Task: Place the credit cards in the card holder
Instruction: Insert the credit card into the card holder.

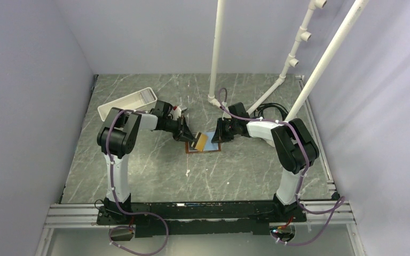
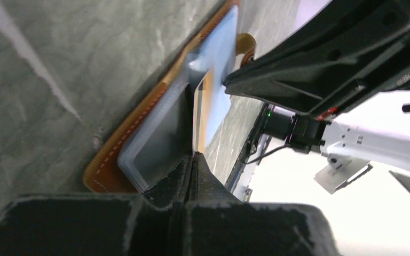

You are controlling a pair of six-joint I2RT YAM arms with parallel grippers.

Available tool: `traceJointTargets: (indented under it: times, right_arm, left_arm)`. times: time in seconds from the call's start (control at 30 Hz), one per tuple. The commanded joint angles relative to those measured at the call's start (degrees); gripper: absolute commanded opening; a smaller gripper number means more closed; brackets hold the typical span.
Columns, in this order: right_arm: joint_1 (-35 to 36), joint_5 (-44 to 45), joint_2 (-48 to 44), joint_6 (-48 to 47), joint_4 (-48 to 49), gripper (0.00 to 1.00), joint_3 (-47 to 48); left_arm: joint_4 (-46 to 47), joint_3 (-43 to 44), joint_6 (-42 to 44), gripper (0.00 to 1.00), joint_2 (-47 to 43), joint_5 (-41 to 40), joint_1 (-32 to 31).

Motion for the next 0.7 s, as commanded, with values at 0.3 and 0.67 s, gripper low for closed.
traceJointTargets:
  times: [0.3,0.67]
  right_arm:
    - [-0.4,1.4,-2.7,-0.7,-2.0,0.15,-0.6]
    - [-0.5,1.4,-1.3,-0.8,-1.4,0.17,-1.8]
  left_arm:
    - [16.8,-8.5,-12.6,0.00,-3.2,-12.4,-1.8]
    - [21.3,-10.2,-17.2,0.00,-4.0,-17.4,-4.0]
